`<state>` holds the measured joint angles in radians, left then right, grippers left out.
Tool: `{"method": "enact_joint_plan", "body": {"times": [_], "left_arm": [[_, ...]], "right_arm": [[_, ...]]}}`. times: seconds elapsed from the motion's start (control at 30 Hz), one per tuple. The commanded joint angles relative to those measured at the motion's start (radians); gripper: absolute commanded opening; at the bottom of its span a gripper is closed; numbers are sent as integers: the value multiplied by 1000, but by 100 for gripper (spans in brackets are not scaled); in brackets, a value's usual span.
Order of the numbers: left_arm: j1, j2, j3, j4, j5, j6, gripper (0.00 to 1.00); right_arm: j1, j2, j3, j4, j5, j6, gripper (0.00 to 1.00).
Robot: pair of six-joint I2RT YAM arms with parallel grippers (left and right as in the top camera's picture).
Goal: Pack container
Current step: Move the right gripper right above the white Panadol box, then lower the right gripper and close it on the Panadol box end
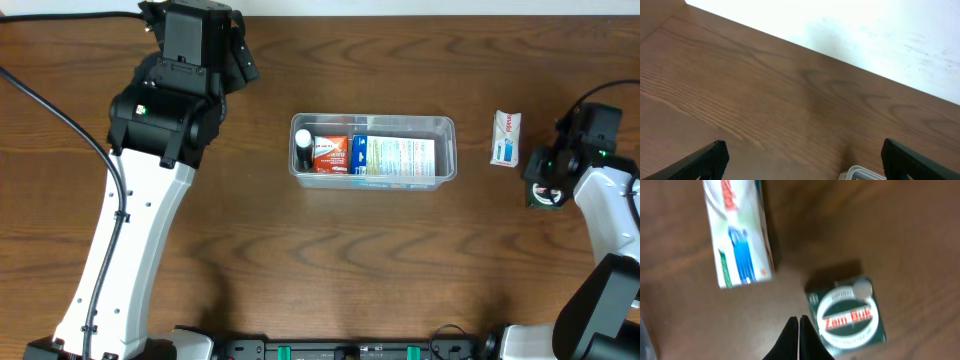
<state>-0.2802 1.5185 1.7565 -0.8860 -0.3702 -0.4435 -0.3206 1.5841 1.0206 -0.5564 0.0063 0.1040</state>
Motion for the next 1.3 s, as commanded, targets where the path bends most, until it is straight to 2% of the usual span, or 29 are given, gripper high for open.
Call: {"method": "enact_joint_plan", "body": {"times": [0.0,0.1,0.17,0.23,0.6,0.83,1.27], "left_arm": [[4,-3,7,0,-16,14,98],[4,-3,7,0,-16,14,98],[4,-3,7,0,-16,13,98],[4,-3,7,0,-16,13,98],[4,-3,7,0,-16,14,98],[4,-3,7,0,-16,14,98],[4,-3,7,0,-16,13,98]], "right_arm": [[-3,6,-2,53,-40,16,3],[10,6,-1,118,-48,16,4],[21,6,6,141,-49,16,11],[37,6,21,146,-48,17,14],[80,6,98,137,-6,23,13],[79,14,101,126,-8,23,8],[90,231,246,126,-39,11,8]]}}
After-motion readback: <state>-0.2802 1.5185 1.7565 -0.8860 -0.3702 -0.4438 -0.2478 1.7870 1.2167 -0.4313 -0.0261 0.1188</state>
